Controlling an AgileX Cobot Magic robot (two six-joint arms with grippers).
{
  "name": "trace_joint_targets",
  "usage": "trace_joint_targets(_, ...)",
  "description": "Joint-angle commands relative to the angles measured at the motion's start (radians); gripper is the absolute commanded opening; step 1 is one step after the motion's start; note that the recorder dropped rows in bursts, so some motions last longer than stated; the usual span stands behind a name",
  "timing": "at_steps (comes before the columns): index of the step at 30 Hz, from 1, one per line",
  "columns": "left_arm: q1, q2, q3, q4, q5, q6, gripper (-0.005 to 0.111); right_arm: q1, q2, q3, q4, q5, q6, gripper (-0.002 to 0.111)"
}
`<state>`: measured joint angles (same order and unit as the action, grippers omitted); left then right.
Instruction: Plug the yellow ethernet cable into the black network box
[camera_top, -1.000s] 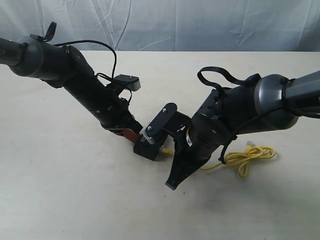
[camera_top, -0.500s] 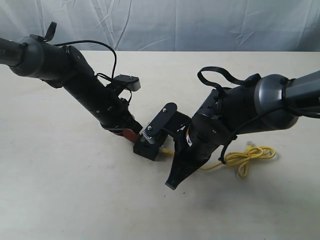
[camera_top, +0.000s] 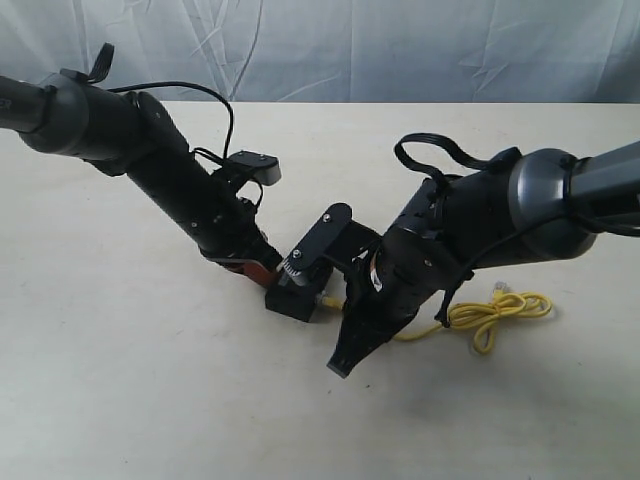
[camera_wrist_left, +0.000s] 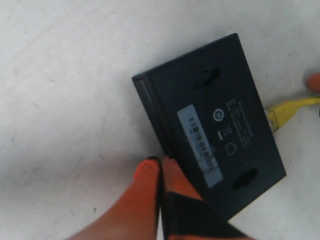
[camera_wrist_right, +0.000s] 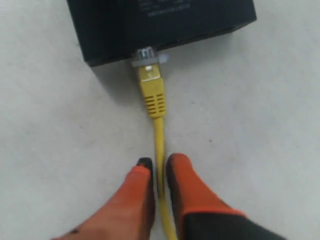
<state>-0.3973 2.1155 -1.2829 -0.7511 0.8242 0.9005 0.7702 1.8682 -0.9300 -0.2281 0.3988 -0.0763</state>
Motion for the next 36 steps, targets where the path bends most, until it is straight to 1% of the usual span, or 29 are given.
trace_joint_targets(1, -0.002, -0.011, -0.004, 0.009, -0.001, 0.001, 0.000, 0.000, -0.008, -0.003, 0.001, -0.009, 0.000, 0.040)
trace_joint_targets(3, -0.002, -0.011, -0.004, 0.009, -0.012, 0.001, 0.000, 0.000, -0.008, -0.003, 0.001, -0.009, 0.000, 0.048)
trace_joint_targets(6, -0.002, -0.011, -0.004, 0.009, -0.014, 0.001, 0.000, 0.000, -0.014, -0.003, 0.001, -0.001, 0.000, 0.053)
trace_joint_targets(10, -0.002, -0.011, -0.004, 0.021, -0.017, 0.001, 0.000, -0.001, -0.054, -0.003, 0.001, 0.019, 0.000, 0.054)
trace_joint_targets(14, -0.002, -0.011, -0.004, 0.095, -0.023, -0.008, 0.000, -0.001, -0.152, -0.003, 0.014, 0.049, 0.000, 0.054)
trace_joint_targets(16, -0.002, -0.027, -0.004, 0.157, -0.032, -0.027, 0.000, -0.001, -0.189, -0.003, 0.024, 0.073, 0.018, 0.054)
trace_joint_targets(17, 0.000, -0.057, -0.006, 0.236, -0.052, -0.112, 0.000, -0.001, -0.212, -0.003, 0.029, 0.098, 0.054, 0.051)
trace_joint_targets(18, 0.014, -0.102, -0.006, 0.314, -0.078, -0.202, 0.000, -0.001, -0.232, -0.003, 0.030, 0.115, 0.101, 0.043)
trace_joint_targets(19, 0.024, -0.130, -0.006, 0.350, -0.080, -0.252, 0.000, -0.001, -0.243, -0.003, 0.030, 0.123, 0.125, 0.037)
trace_joint_targets(20, 0.046, -0.182, -0.006, 0.404, -0.083, -0.355, 0.000, -0.001, -0.261, -0.003, 0.030, 0.133, 0.162, 0.021)
trace_joint_targets(22, 0.084, -0.270, 0.003, 0.443, -0.079, -0.452, 0.000, -0.013, -0.283, -0.003, 0.039, 0.146, 0.201, 0.000)
trace_joint_targets(23, 0.098, -0.303, 0.009, 0.444, -0.077, -0.462, 0.000, -0.028, -0.291, -0.003, 0.058, 0.152, 0.208, 0.000)
trace_joint_targets(25, 0.130, -0.395, 0.043, 0.444, -0.077, -0.493, 0.000, -0.107, -0.323, -0.003, 0.117, 0.172, 0.207, 0.000)
trace_joint_targets(26, 0.153, -0.466, 0.073, 0.445, -0.088, -0.509, 0.000, -0.175, -0.360, -0.003, 0.157, 0.190, 0.207, 0.000)
trace_joint_targets(31, 0.207, -0.656, 0.179, 0.445, -0.174, -0.564, 0.000, -0.351, -0.497, 0.015, 0.228, 0.209, 0.207, 0.000)
trace_joint_targets(34, 0.232, -0.797, 0.250, 0.442, -0.230, -0.586, 0.000, -0.414, -0.622, 0.053, 0.234, 0.207, 0.207, 0.000)
trace_joint_targets(36, 0.237, -0.886, 0.302, 0.442, -0.280, -0.587, 0.000, -0.430, -0.708, 0.090, 0.213, 0.209, 0.207, 0.000)
